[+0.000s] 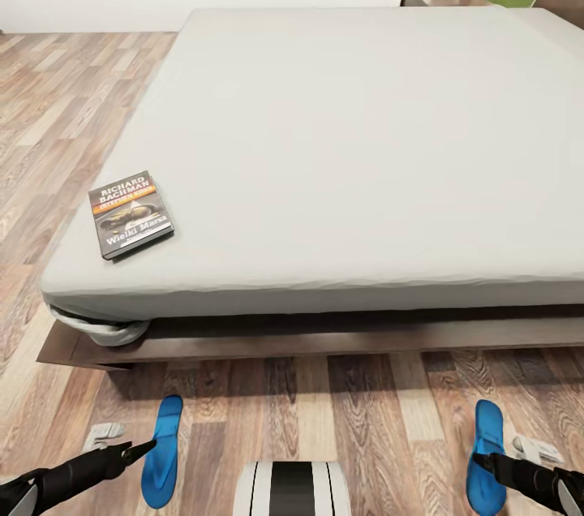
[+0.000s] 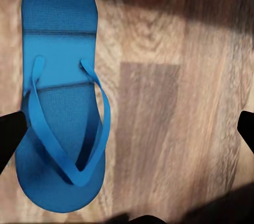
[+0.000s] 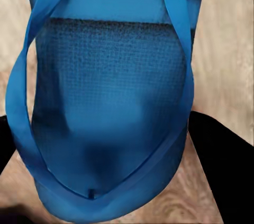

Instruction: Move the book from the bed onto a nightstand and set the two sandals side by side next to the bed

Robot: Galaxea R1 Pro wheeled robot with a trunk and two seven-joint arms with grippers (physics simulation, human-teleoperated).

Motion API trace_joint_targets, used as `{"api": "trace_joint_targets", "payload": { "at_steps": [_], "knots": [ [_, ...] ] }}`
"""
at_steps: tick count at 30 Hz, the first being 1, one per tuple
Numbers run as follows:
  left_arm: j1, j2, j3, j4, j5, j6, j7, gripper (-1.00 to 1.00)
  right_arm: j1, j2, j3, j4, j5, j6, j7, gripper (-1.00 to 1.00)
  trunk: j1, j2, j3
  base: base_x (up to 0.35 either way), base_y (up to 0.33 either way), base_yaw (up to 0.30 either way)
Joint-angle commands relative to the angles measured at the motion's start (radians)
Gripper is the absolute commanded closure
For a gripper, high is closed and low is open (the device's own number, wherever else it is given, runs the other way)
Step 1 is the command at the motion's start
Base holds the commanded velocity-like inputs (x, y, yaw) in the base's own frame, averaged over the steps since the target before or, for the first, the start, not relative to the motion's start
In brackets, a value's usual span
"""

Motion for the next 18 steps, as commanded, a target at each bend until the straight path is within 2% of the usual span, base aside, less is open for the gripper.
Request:
{"api": "trace_joint_targets", "payload": {
  "at_steps": [1,4,5,12,15,18],
  "knots": [
    [0.000,0.000,0.002,0.000,0.005,0.011,-0.004,-1.00,0.000,0.001,-0.002,-0.017,0.002,0.009,-0.037,1.00,0.000,0.000,-0.001,0.000,0.135,0.000],
    [0.000,0.000,0.002,0.000,0.005,0.011,-0.003,-1.00,-0.001,0.001,-0.002,-0.037,0.040,0.009,-0.158,1.00,0.000,0.000,-0.001,0.000,0.138,0.000],
    [0.000,0.000,0.002,0.000,0.005,0.011,-0.003,-1.00,-0.001,0.001,-0.002,-0.039,0.051,0.009,-0.174,1.00,0.000,0.000,-0.001,0.000,0.144,0.000],
    [-0.001,0.000,0.002,0.001,0.005,0.011,-0.003,-1.00,-0.001,0.001,-0.002,-0.037,0.088,0.008,-0.204,1.00,0.000,0.000,-0.001,0.000,0.175,0.000],
    [-0.001,0.000,0.002,0.001,0.005,0.010,-0.003,-1.00,-0.001,0.001,-0.002,-0.037,0.157,0.007,-0.210,1.00,0.000,0.000,-0.001,0.000,0.224,0.000],
    [0.000,0.000,0.001,0.001,0.005,0.010,-0.003,-1.00,-0.001,0.017,-0.003,-0.037,0.211,-0.015,-0.286,1.00,0.000,0.000,-0.001,0.000,0.232,0.000]
  ]
}}
